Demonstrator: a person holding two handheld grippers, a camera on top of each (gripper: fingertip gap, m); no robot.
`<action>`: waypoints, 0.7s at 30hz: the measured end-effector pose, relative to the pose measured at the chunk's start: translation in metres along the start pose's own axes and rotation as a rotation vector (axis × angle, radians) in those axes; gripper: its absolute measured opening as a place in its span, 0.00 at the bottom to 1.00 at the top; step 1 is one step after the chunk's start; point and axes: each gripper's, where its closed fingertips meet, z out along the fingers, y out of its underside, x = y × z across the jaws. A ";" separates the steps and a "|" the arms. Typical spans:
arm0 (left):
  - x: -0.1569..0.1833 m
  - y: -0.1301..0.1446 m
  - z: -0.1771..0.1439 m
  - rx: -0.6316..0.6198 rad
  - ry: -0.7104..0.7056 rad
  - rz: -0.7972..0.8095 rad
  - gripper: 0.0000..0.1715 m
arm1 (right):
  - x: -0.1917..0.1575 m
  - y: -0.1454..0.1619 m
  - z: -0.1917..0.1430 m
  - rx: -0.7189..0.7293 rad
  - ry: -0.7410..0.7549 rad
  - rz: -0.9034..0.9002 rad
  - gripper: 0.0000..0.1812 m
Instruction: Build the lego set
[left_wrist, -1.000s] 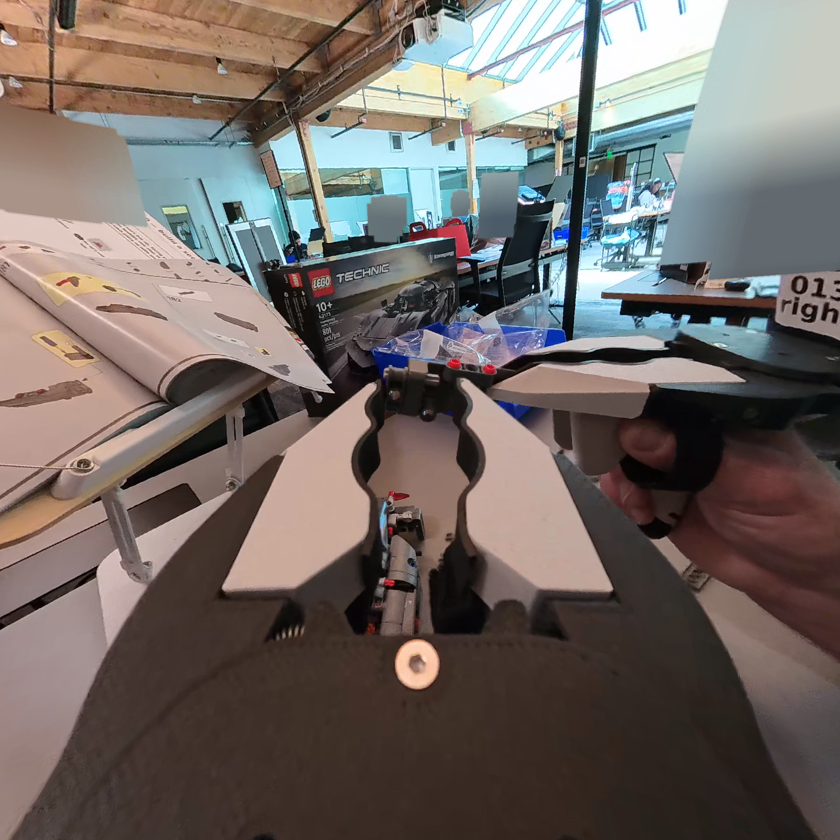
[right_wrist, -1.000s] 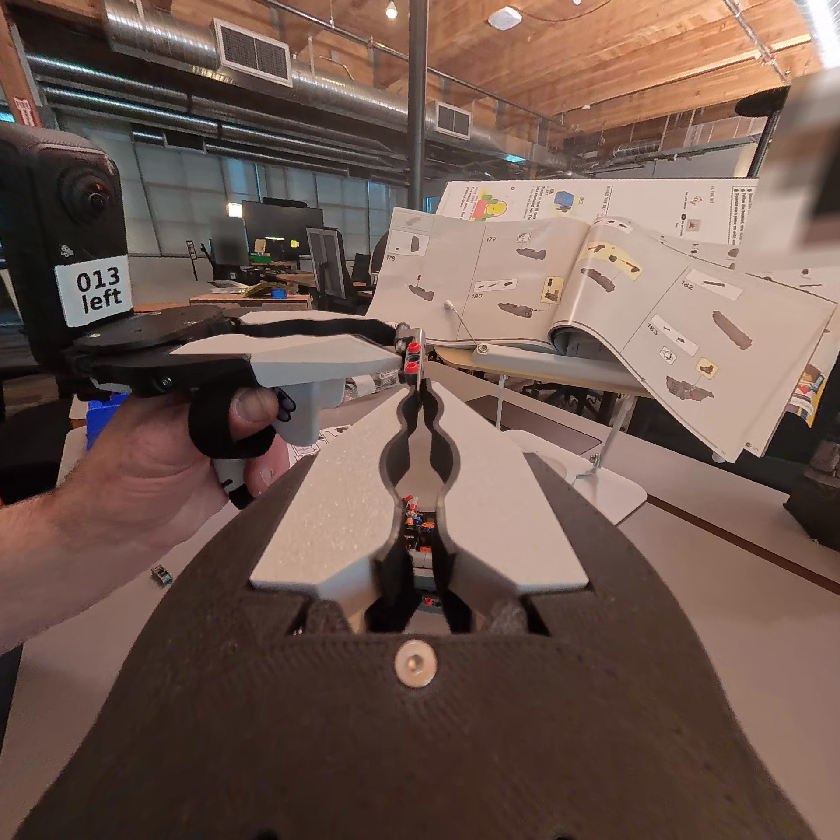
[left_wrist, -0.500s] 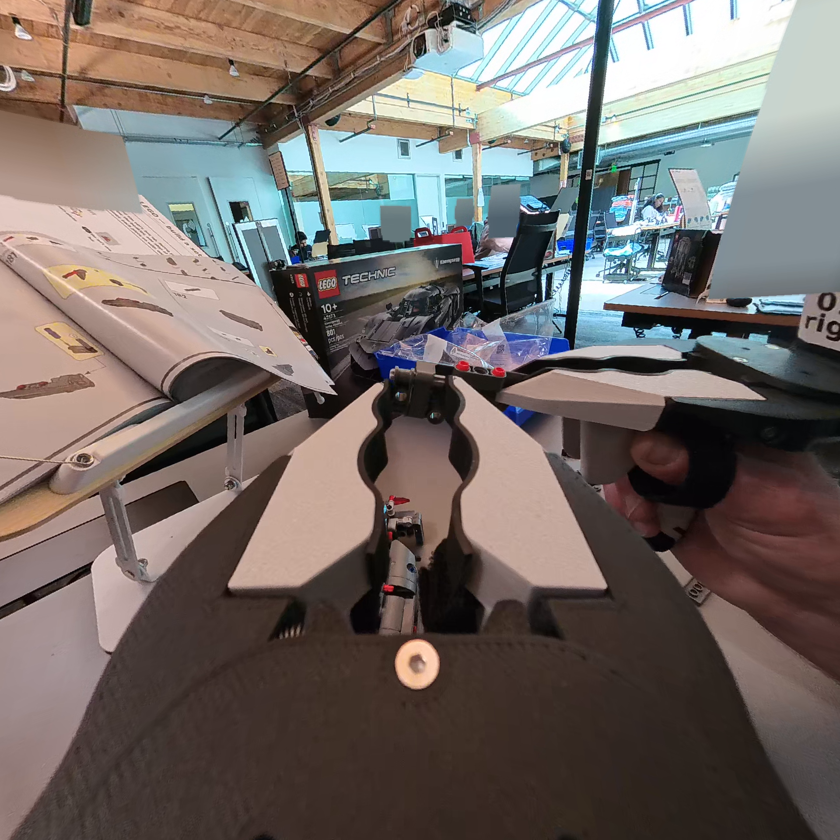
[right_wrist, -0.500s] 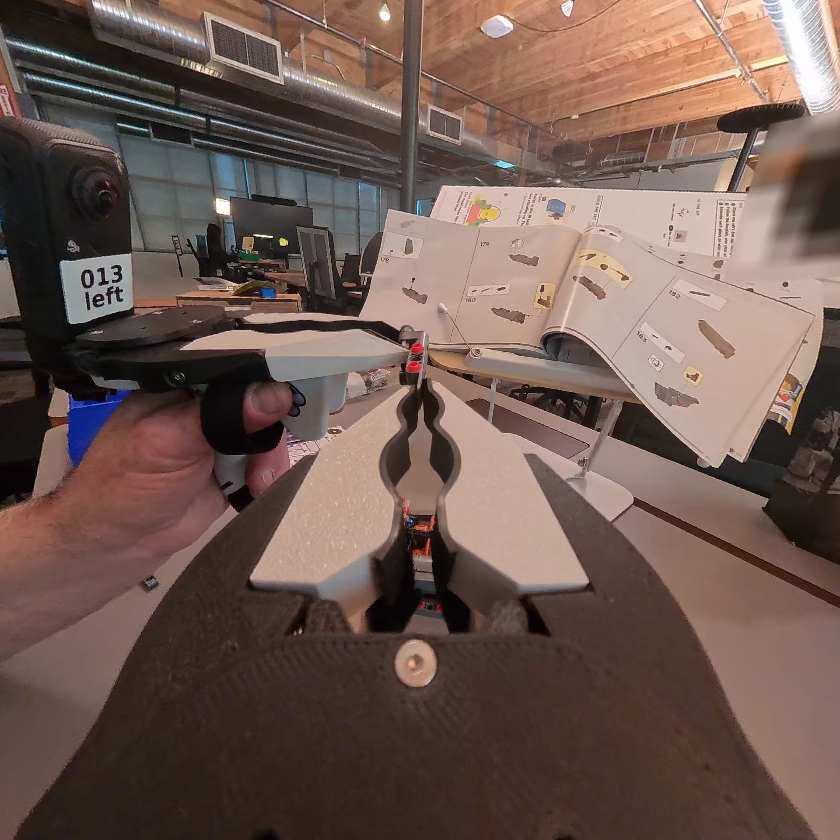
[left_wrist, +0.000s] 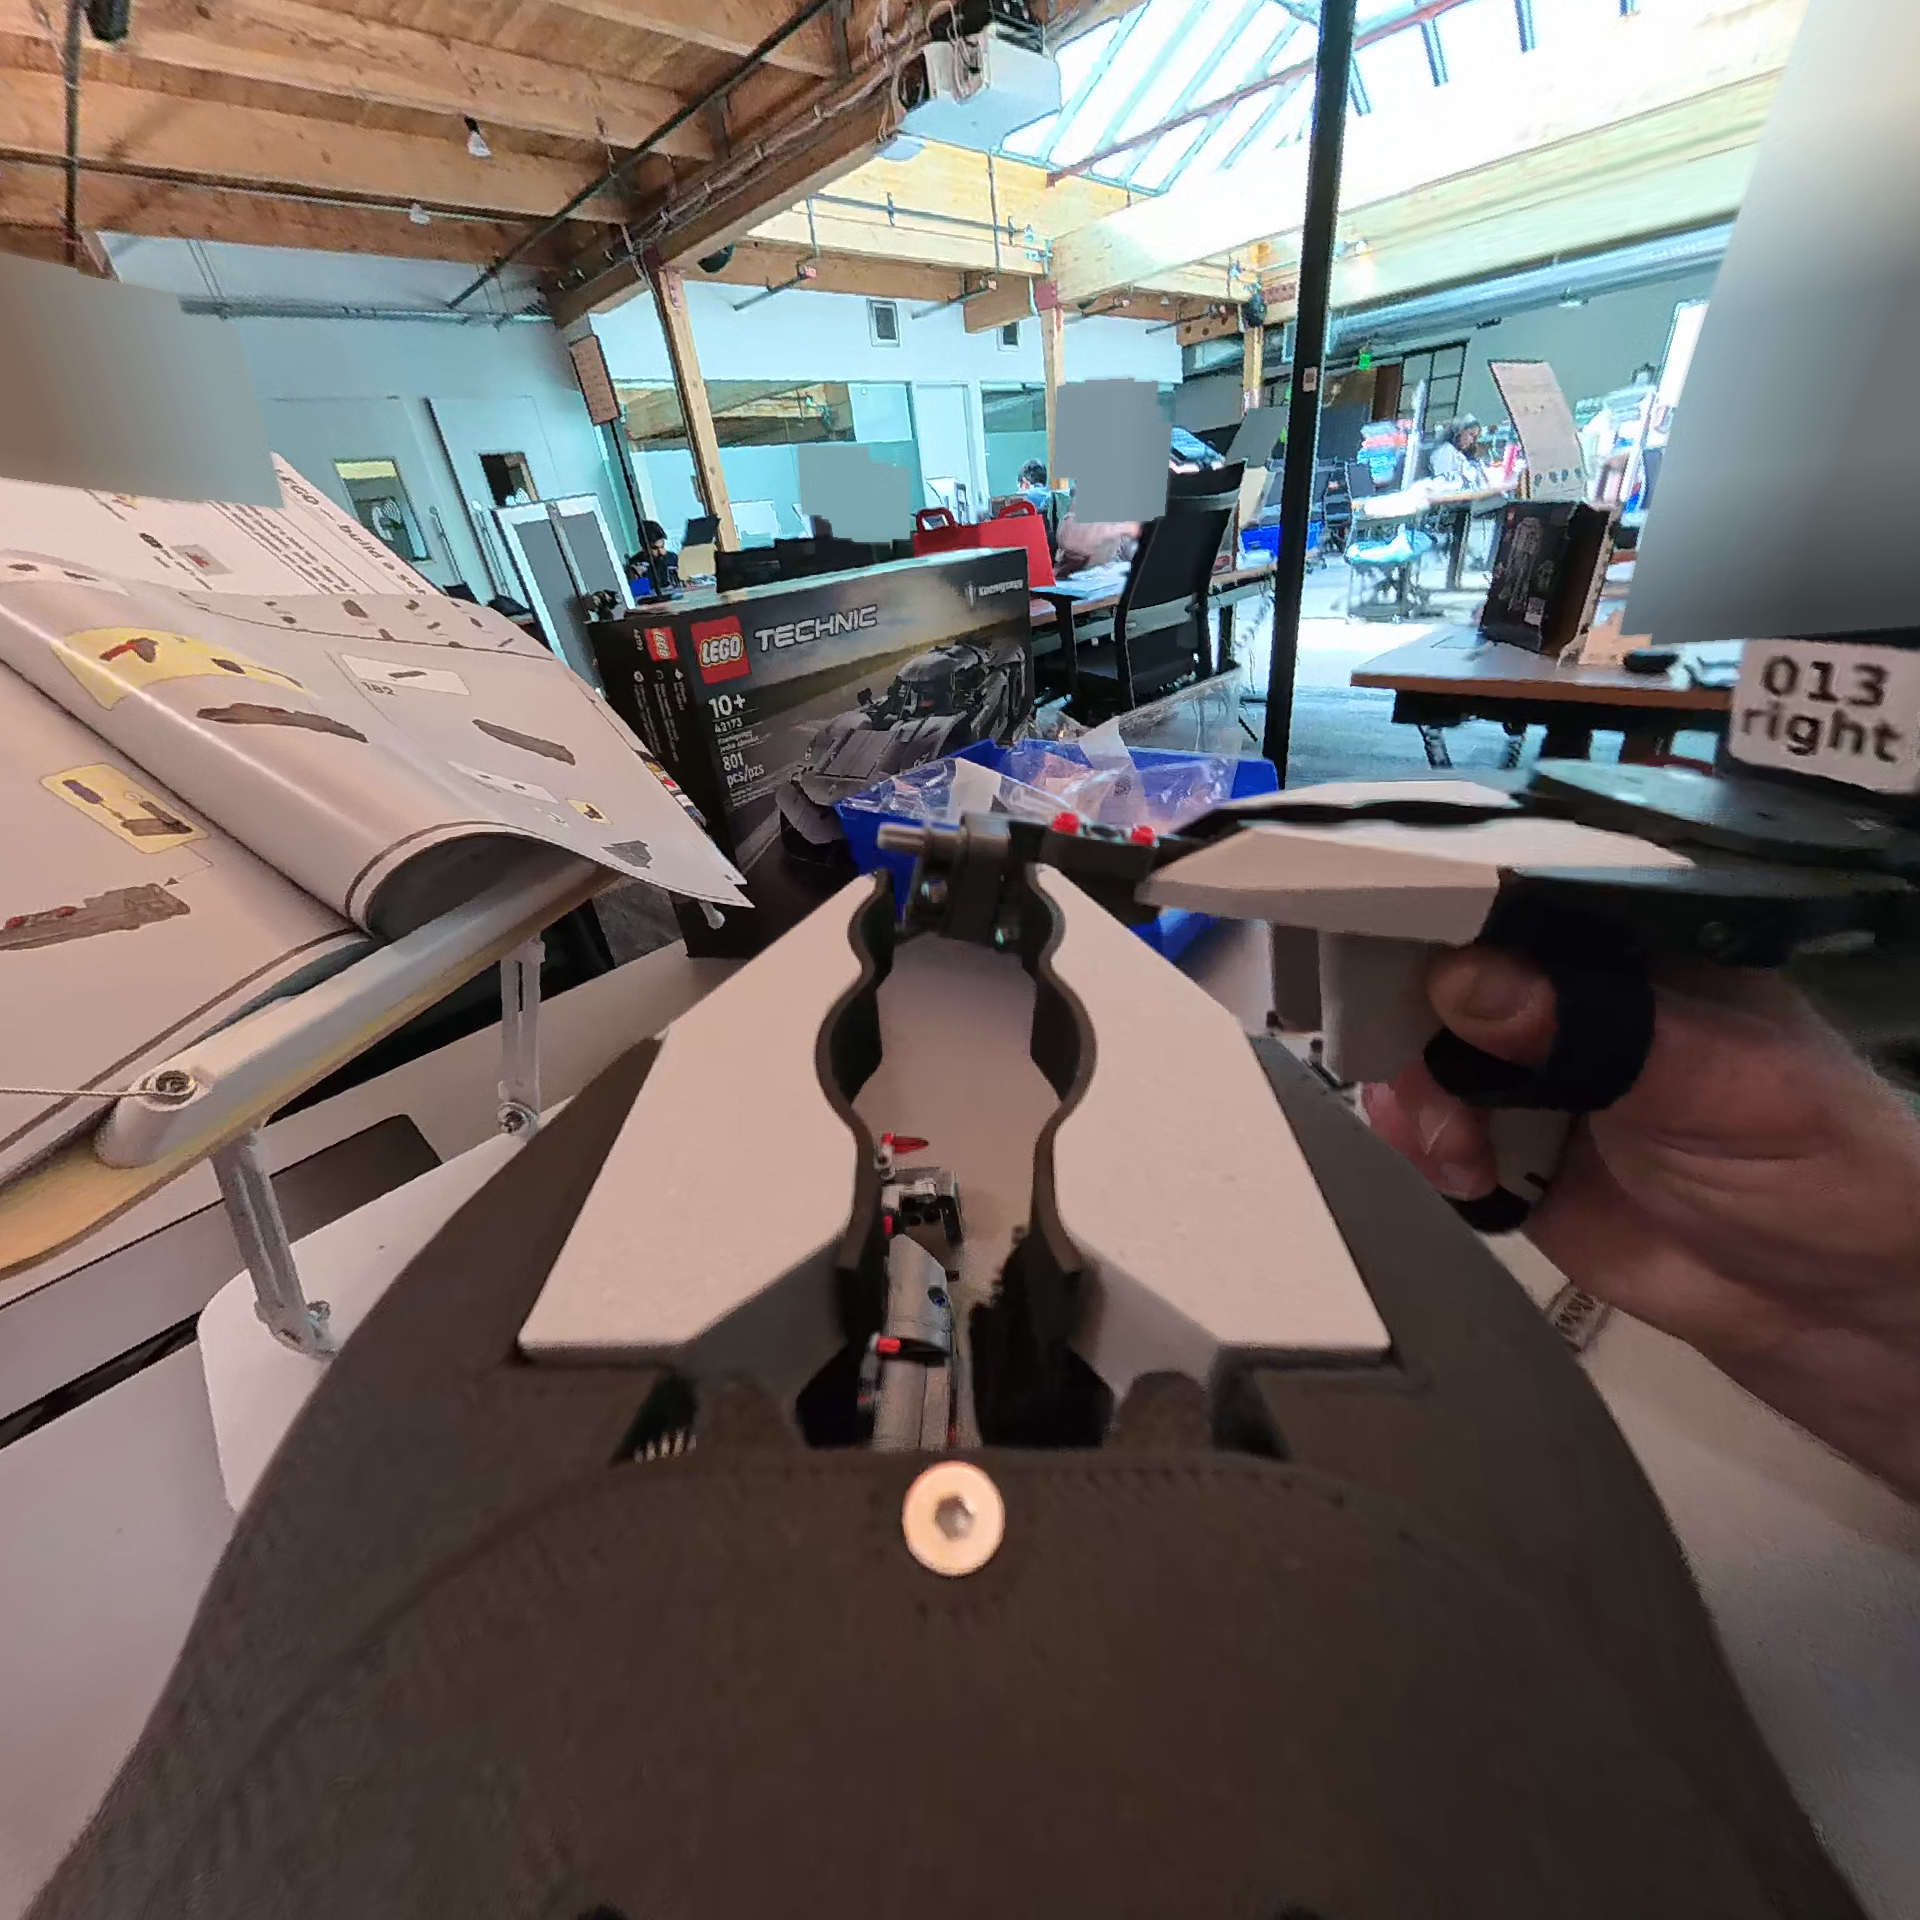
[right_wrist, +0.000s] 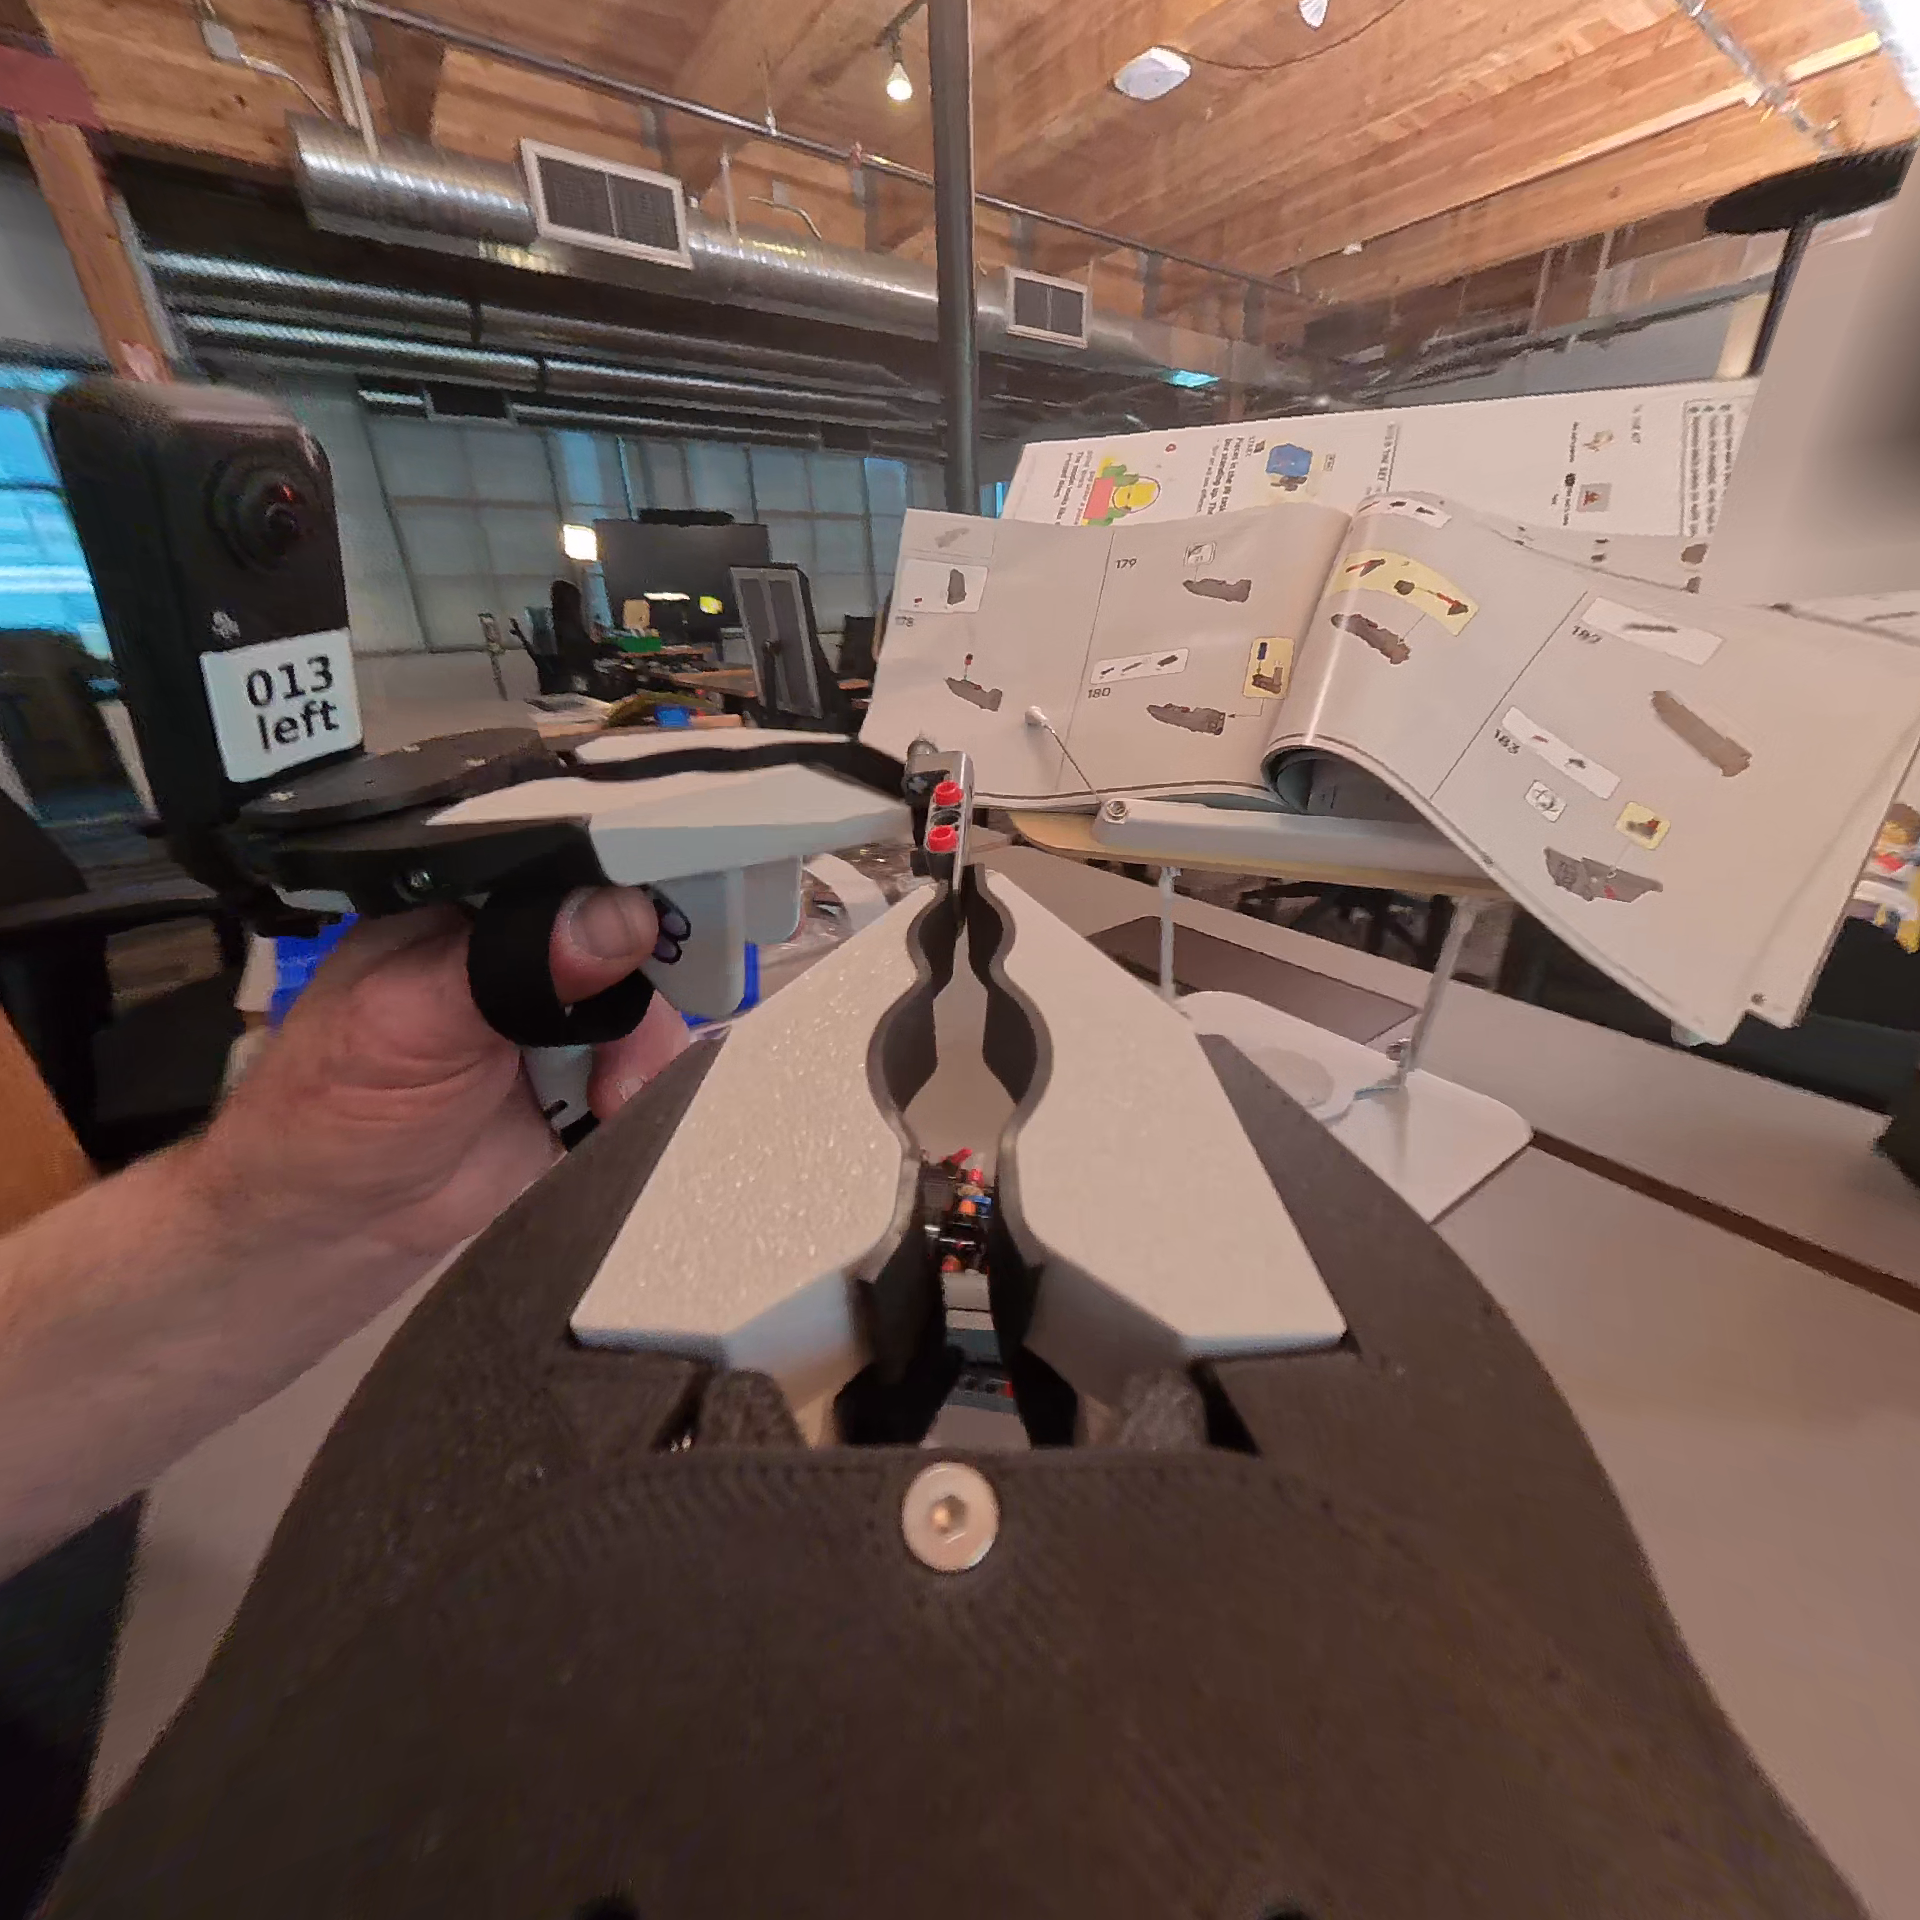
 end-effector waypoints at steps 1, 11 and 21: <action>0.004 0.003 -0.001 -0.025 0.027 0.002 0.13 | 0.002 -0.001 -0.002 0.004 -0.018 0.035 0.00; 0.032 -0.005 -0.011 0.042 0.275 -0.196 0.12 | -0.009 -0.002 -0.017 0.067 -0.398 0.427 0.00; 0.032 -0.012 -0.018 0.103 0.241 -0.151 0.07 | -0.003 0.006 -0.015 0.061 -0.367 0.575 0.10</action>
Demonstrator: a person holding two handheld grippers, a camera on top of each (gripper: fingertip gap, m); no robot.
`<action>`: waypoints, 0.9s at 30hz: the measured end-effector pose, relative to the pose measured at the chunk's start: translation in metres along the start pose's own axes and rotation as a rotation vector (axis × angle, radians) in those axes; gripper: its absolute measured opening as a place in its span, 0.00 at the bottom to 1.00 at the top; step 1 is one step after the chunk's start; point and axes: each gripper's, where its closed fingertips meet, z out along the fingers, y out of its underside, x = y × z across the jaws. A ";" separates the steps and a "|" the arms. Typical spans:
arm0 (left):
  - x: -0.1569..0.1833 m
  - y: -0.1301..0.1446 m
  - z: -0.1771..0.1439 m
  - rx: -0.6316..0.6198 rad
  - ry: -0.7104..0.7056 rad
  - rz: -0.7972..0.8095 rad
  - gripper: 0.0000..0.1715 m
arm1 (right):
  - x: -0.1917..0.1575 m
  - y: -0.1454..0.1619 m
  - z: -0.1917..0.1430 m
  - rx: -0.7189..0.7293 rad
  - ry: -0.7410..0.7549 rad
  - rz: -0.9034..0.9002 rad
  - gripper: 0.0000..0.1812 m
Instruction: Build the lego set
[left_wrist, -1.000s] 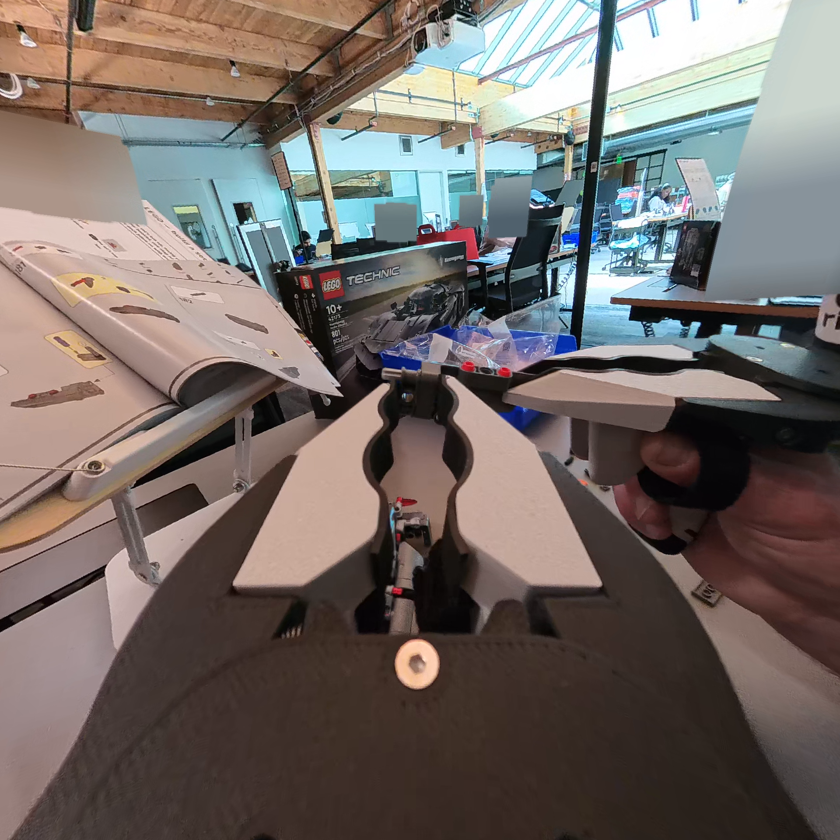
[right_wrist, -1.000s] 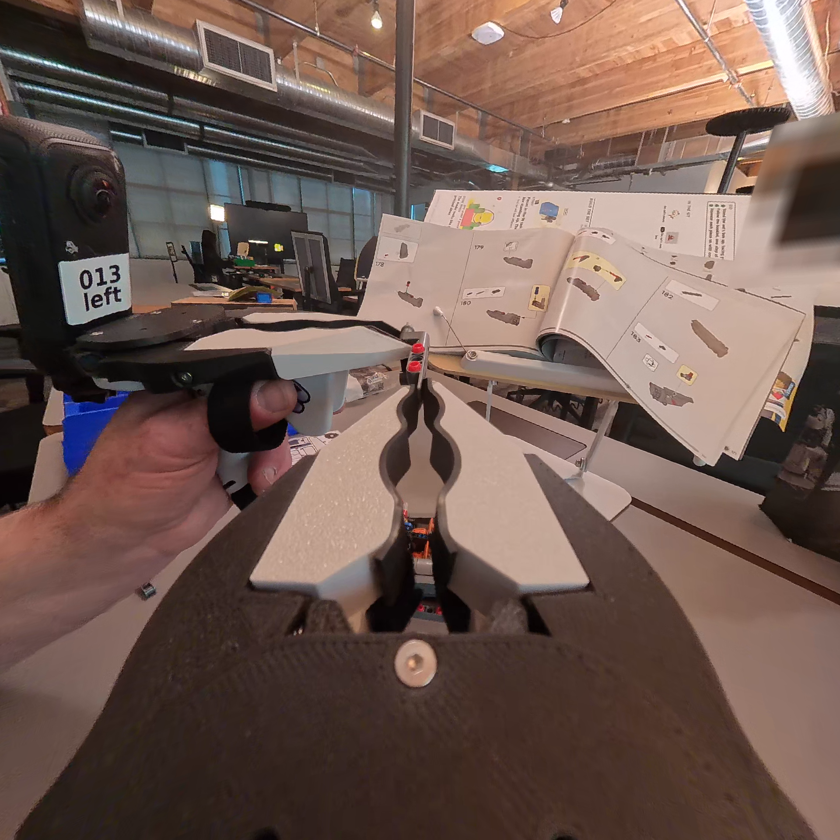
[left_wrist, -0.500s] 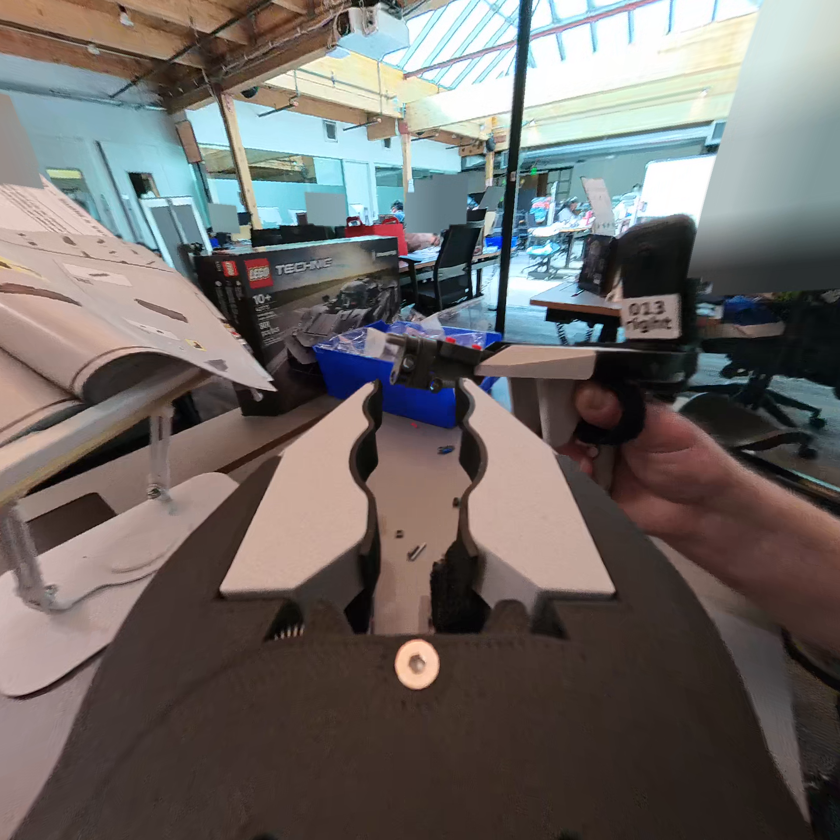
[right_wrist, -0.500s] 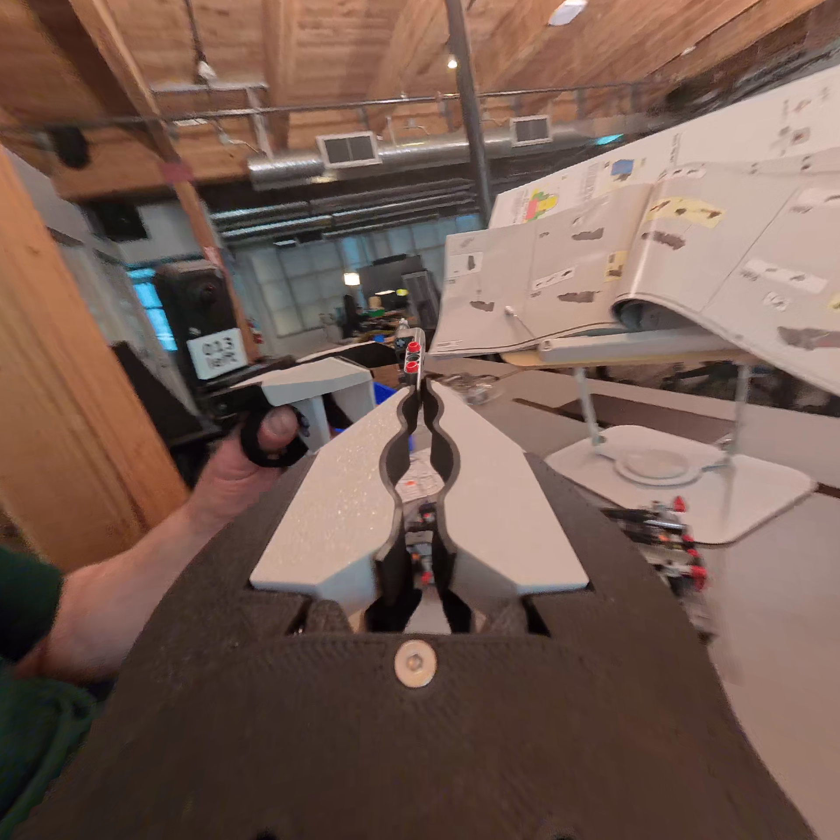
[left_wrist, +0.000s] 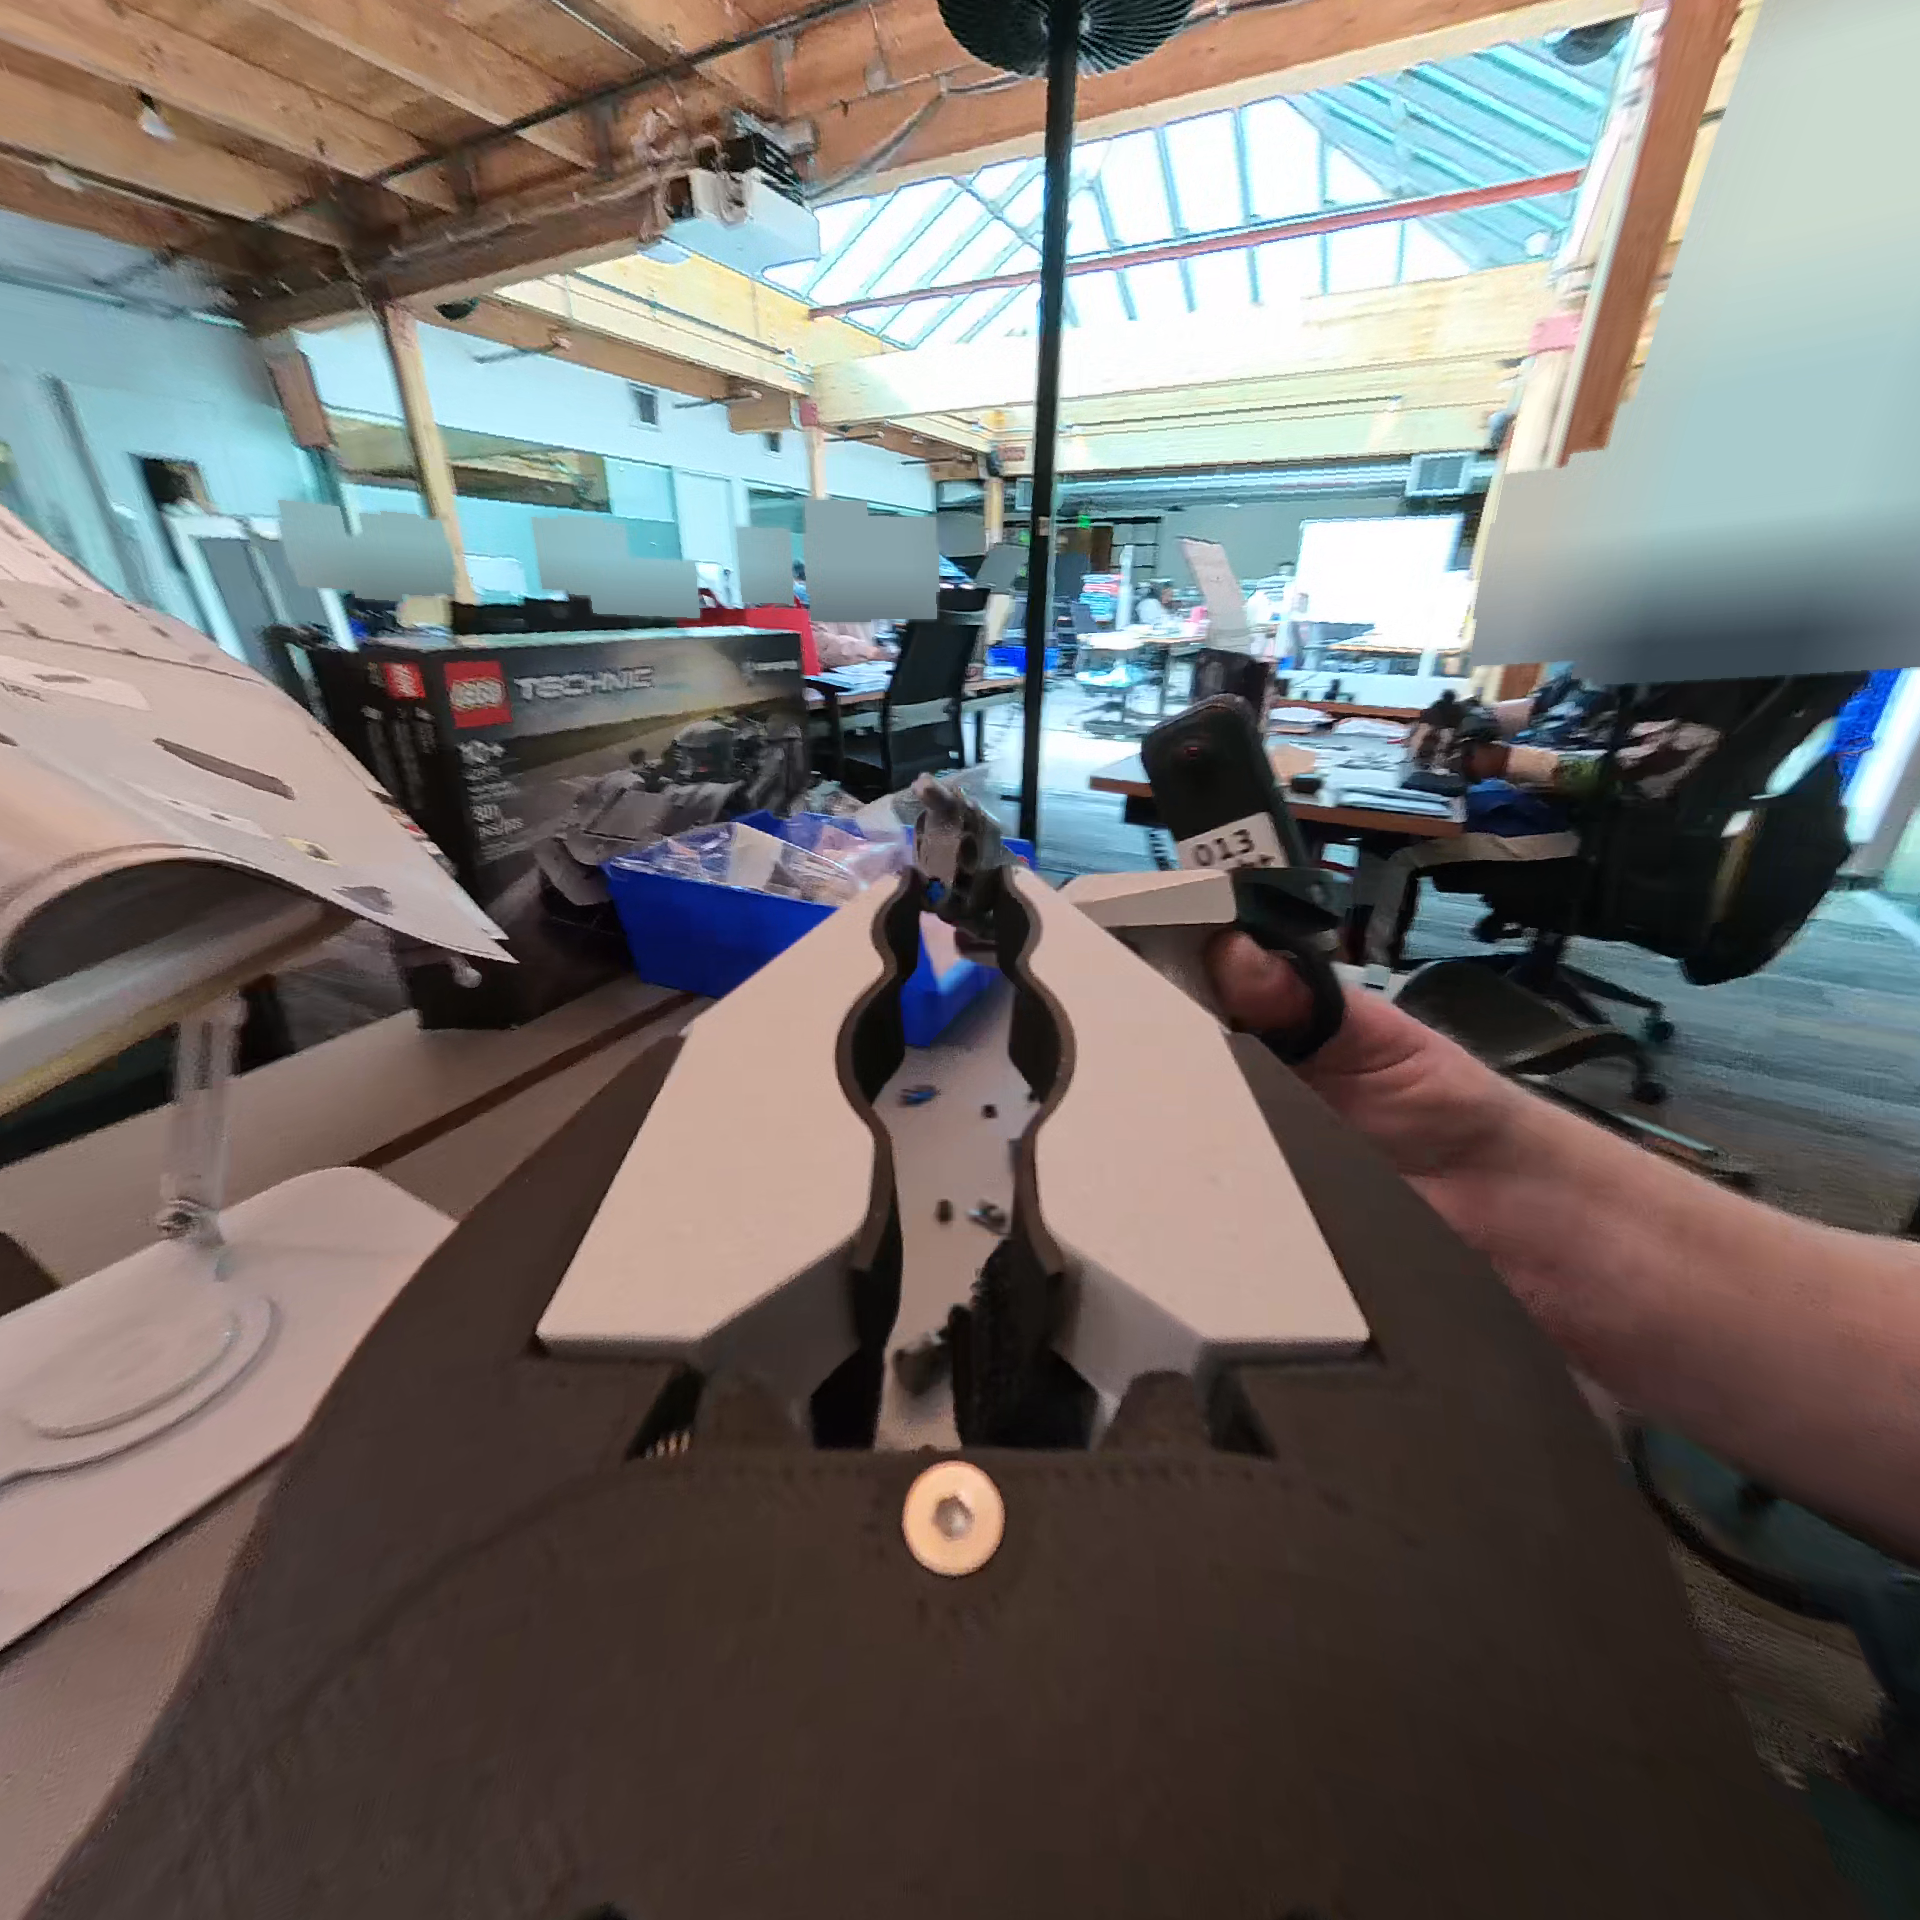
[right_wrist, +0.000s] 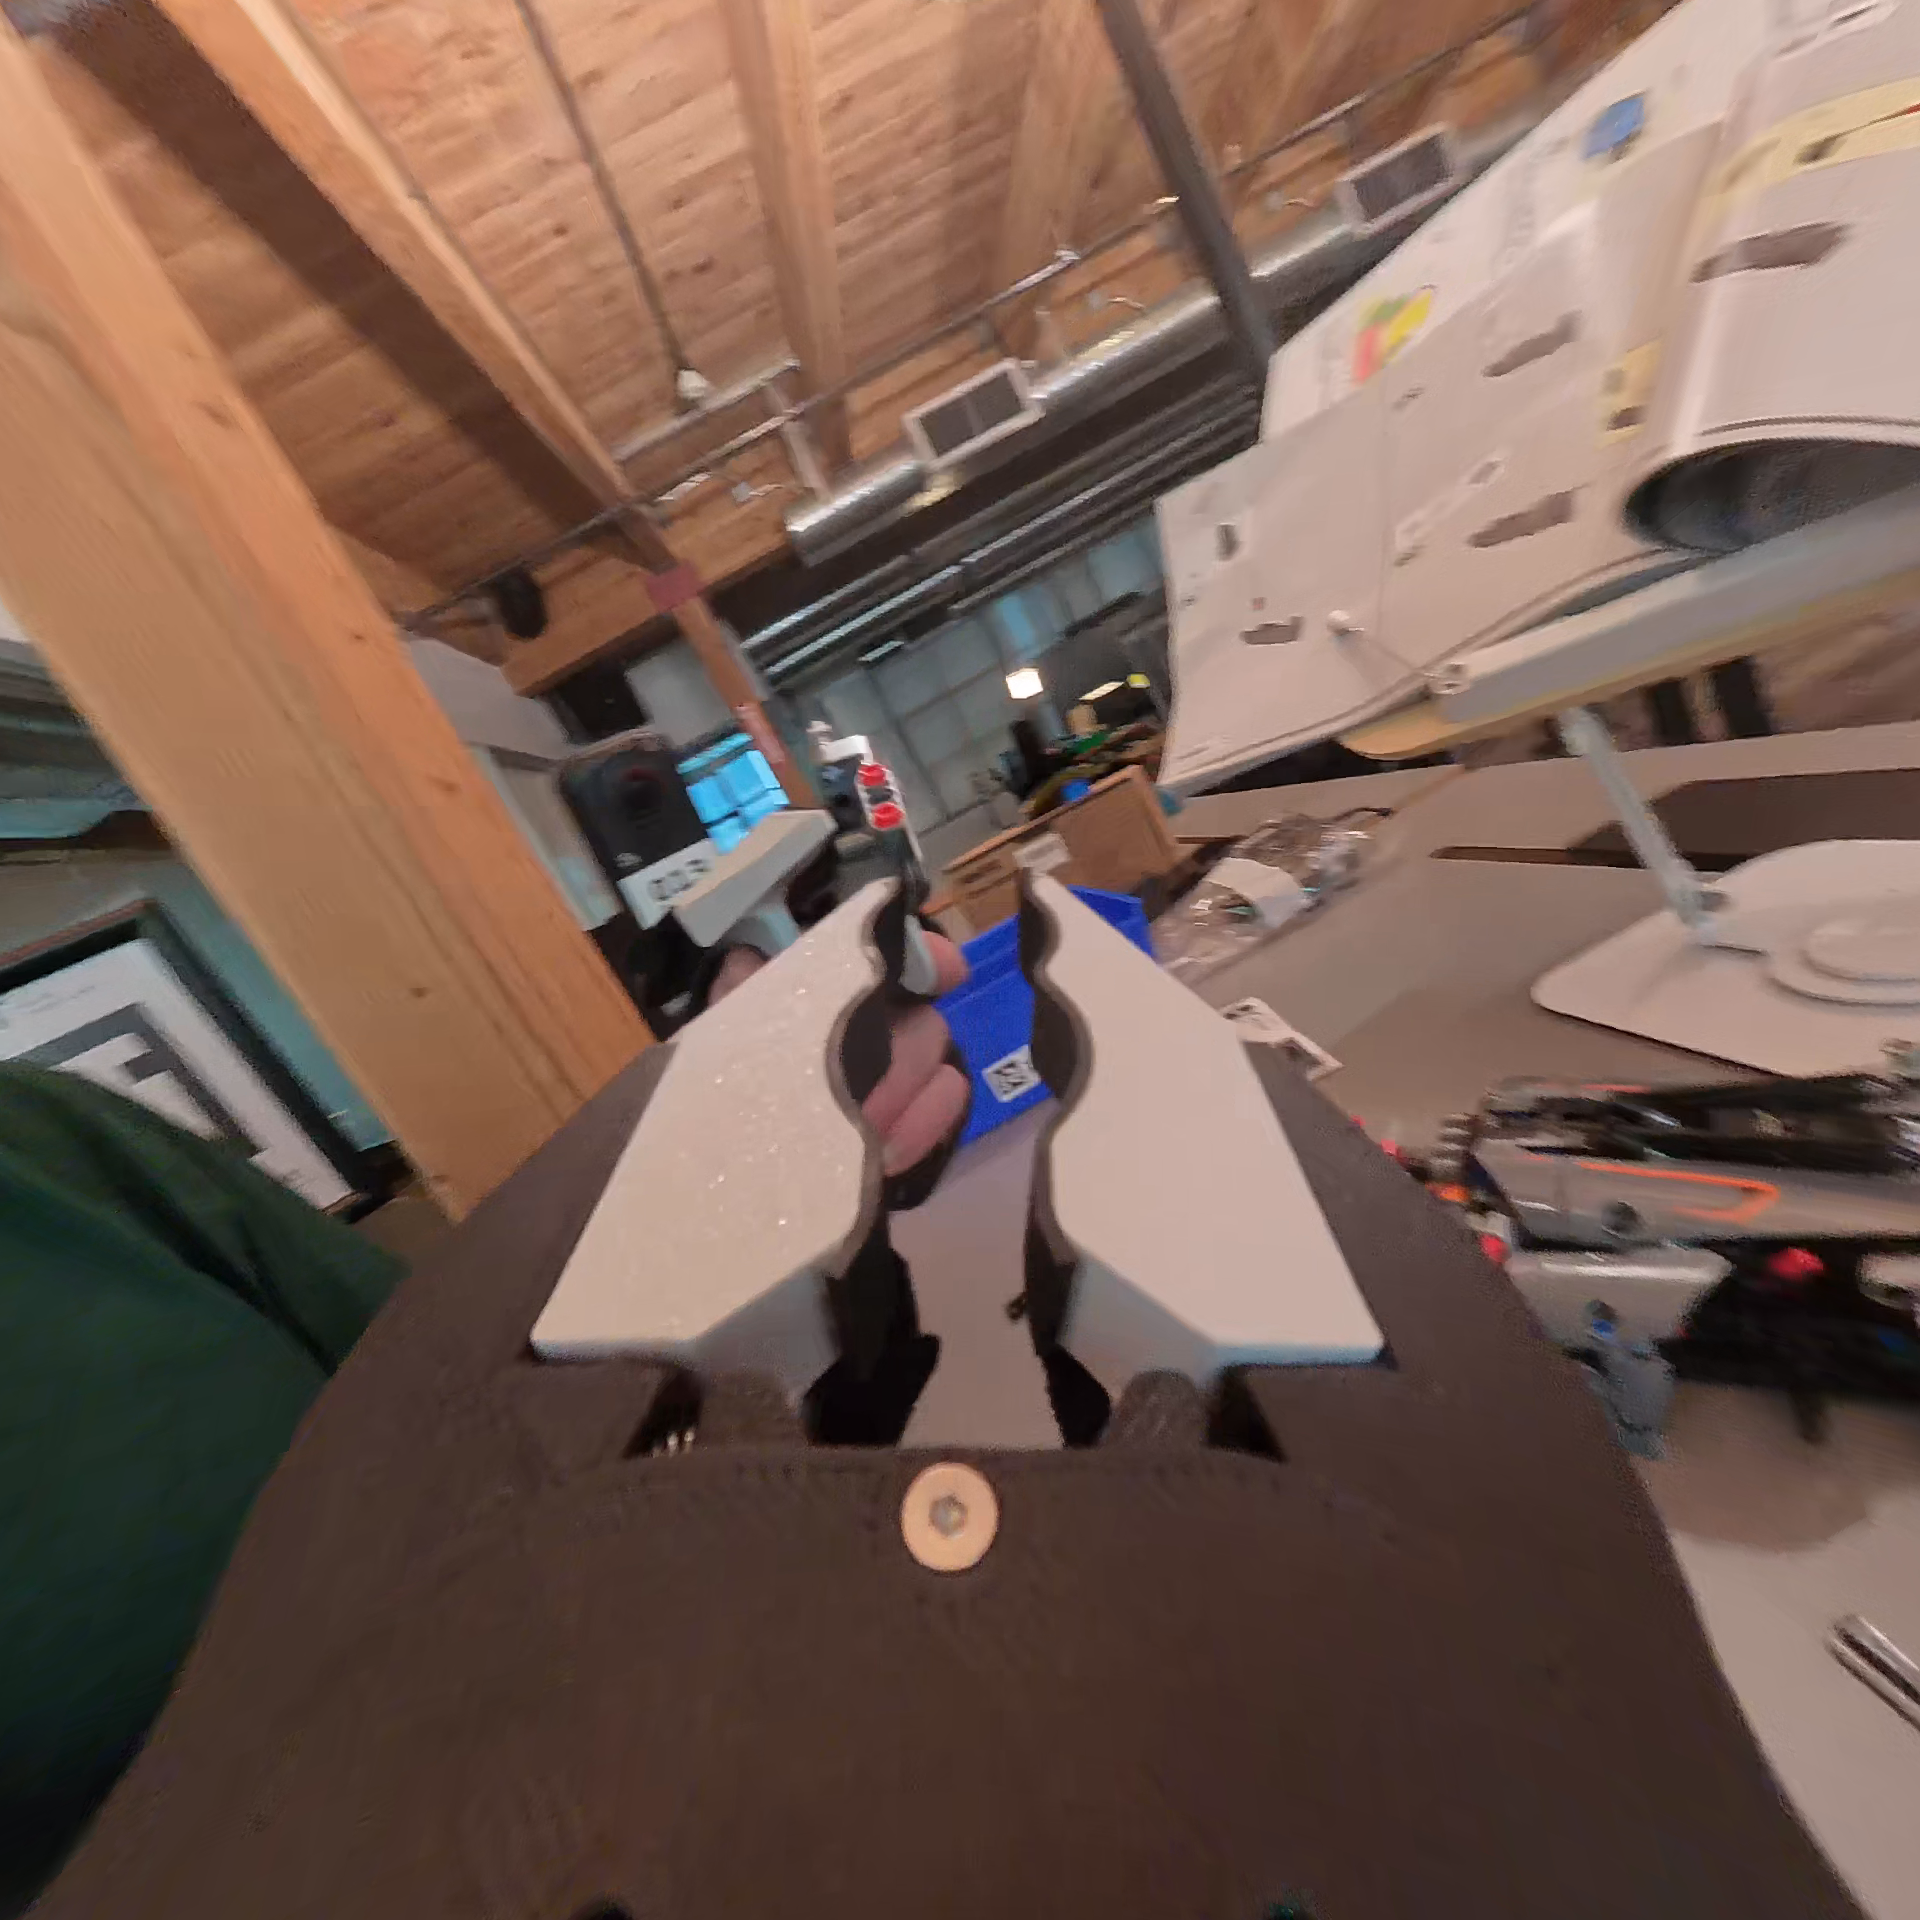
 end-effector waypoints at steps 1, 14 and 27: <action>-0.003 -0.001 -0.001 -0.007 -0.040 0.055 0.07 | 0.005 -0.002 -0.004 0.006 0.051 -0.013 0.14; 0.014 0.002 0.007 -0.163 -0.228 0.526 0.07 | 0.001 -0.001 -0.018 -0.289 0.506 -0.712 0.26; 0.011 0.014 0.007 -0.151 -0.140 0.134 0.07 | 0.004 0.007 0.010 -0.497 0.727 -1.295 0.13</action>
